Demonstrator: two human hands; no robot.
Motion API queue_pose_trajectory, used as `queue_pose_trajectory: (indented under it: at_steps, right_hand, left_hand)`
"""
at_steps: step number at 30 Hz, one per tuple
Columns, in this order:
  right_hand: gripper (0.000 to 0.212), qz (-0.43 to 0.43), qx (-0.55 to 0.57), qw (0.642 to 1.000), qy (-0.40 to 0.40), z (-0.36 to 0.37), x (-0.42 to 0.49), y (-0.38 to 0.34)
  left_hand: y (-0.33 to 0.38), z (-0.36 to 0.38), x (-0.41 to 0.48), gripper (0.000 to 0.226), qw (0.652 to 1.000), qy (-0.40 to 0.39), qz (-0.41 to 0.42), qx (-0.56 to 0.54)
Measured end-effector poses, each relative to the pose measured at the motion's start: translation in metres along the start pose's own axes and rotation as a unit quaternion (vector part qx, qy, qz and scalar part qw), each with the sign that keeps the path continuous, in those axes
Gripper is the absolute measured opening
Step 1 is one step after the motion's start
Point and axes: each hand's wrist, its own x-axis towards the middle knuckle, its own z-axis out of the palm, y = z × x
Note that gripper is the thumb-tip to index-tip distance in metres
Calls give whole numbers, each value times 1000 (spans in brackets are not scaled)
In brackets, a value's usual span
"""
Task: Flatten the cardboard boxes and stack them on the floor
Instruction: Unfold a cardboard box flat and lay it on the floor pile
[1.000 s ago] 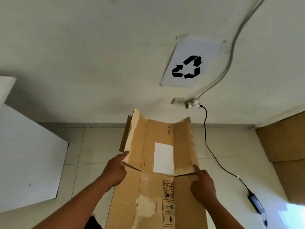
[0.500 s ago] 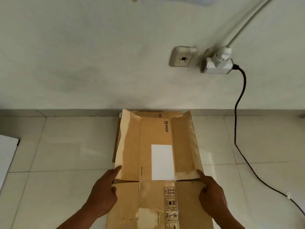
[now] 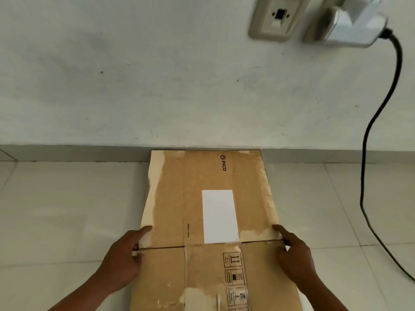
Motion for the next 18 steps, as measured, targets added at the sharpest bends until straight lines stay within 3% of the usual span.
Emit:
queue_pose_trajectory:
  at_steps: [3, 5, 6, 8, 11, 18]
  right_hand:
    - [54, -20, -14, 1000, 7, 11, 9, 6]
    - [51, -86, -102, 991, 23, 17, 15, 1]
    - [59, -123, -153, 980, 23, 19, 17, -4]
    - [88, -169, -233, 957, -24, 25, 20, -18]
    - [117, -160, -302, 931, -125, 42, 23, -30]
    - [126, -159, -298, 937, -95, 59, 30, -22]
  left_hand:
    - [-6, 1, 11, 78, 1000, 3, 4, 19]
    - [0, 1, 16, 75, 999, 29, 5, 45]
    - [6, 2, 17, 76, 997, 40, -8, 63]
    - [24, 9, 18, 101, 995, 6, -43, 92]
    - [46, 27, 21, 132, 984, -75, -82, 141]
    - [31, 45, 28, 143, 990, -19, -77, 116]
